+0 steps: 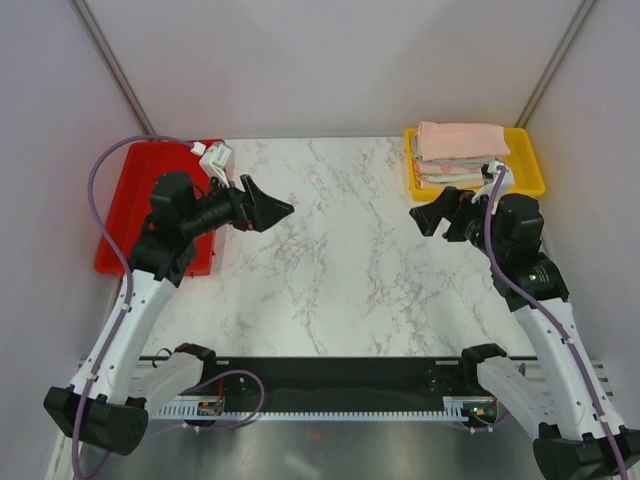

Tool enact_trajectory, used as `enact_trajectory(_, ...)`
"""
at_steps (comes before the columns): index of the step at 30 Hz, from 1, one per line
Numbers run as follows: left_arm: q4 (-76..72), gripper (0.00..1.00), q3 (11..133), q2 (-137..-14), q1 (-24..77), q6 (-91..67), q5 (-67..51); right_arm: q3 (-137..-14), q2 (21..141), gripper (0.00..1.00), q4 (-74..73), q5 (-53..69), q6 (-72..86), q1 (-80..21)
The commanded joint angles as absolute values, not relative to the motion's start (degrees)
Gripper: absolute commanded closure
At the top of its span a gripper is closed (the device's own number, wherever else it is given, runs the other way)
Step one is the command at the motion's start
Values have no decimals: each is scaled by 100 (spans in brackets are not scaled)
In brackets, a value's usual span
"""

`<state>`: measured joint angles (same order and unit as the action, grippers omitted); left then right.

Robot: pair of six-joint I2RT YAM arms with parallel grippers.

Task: Fold and stack the towels
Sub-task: Neatly place the folded towel into the bin

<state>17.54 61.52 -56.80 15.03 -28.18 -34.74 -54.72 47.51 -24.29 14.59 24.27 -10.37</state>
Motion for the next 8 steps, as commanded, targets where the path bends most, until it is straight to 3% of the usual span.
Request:
enact_trajectory(1, 1600, 0, 6214, -5309, 1512, -2778, -3630, -5546, 4579, 2, -2312, 1204, 2610, -1037)
enact_trajectory(8, 1643, 0, 6275, -5317, 1520, -2672, -3577, -5844, 4649, 2, -2294, 1107, 2540, -1028)
